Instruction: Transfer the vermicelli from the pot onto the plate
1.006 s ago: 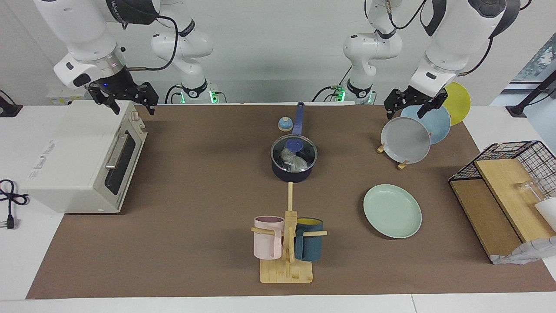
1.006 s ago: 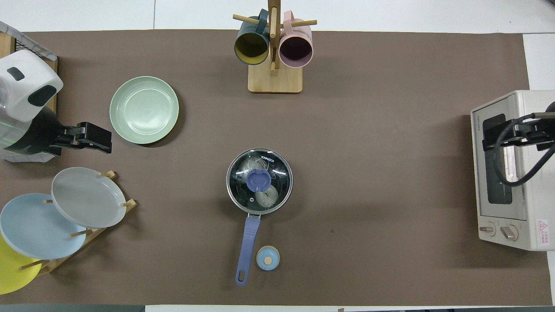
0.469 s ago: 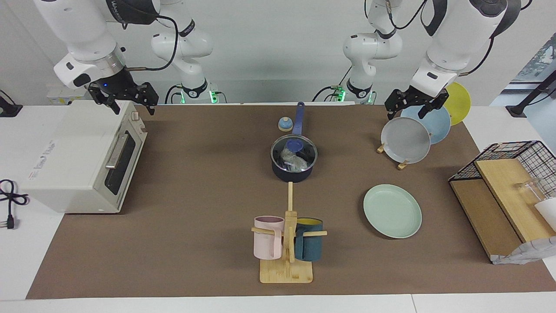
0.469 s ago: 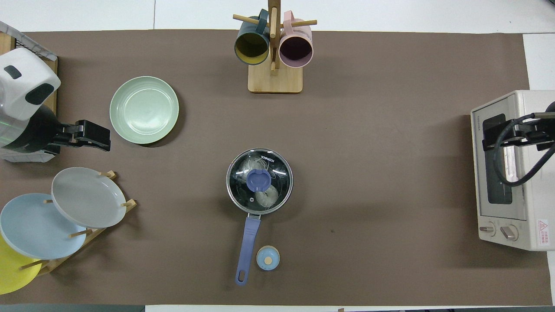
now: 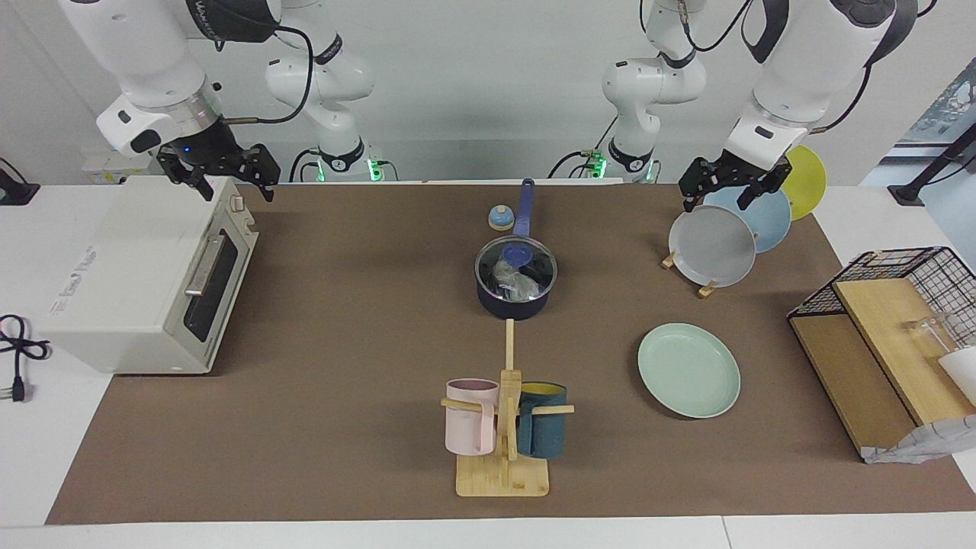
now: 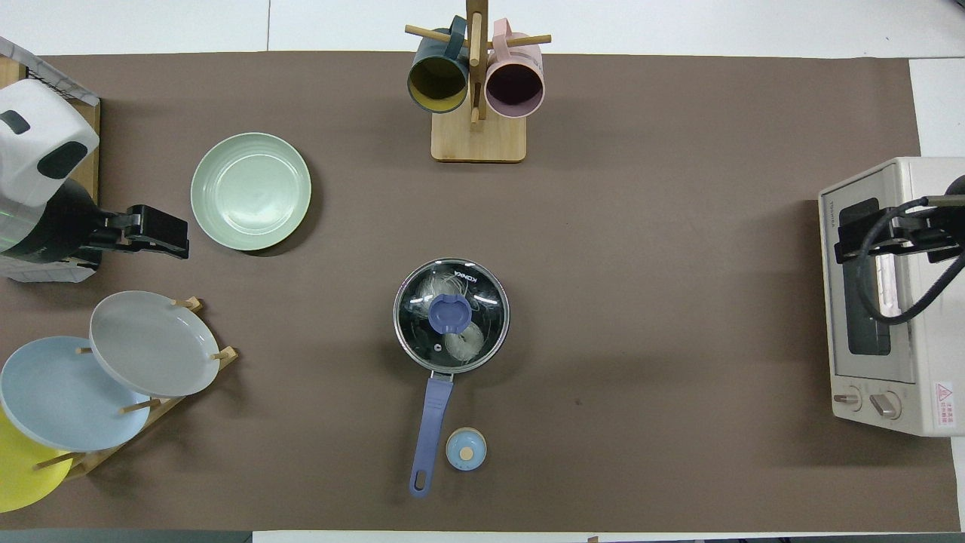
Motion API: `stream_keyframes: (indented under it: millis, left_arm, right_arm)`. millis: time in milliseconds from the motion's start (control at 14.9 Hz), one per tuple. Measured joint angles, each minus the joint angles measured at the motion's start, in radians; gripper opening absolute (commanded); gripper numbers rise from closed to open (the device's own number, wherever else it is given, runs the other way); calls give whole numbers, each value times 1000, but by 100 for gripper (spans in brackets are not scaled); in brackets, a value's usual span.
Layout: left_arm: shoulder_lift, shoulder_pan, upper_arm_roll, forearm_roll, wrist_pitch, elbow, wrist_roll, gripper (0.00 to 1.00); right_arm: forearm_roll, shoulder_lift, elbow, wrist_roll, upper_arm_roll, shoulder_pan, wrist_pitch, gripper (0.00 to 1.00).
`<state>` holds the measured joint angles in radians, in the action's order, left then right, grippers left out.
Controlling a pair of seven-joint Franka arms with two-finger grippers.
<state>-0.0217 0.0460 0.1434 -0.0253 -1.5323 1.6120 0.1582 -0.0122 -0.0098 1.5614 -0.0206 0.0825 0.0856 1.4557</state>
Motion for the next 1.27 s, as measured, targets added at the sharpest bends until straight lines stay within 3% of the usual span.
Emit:
stream_keyframes:
  millis: [335,536,939,1274]
  left_arm:
    - [0,-1,-1,0,-2,0,0,100]
    - [0,-1,-1,0,-2,0,0,100]
    - [0,-1,-2,0,-5,0,1,100]
    - [0,-5,-5,0,-22,1,1,100]
  right_arm:
    - [40,10,1,-15,-19,93,62,100]
    - [42,49,-2,-185,-25,225,84,100]
    - [64,316,-136,-580,-32,500,270,100]
    - [42,436,-170,-710,-31,636,361,100]
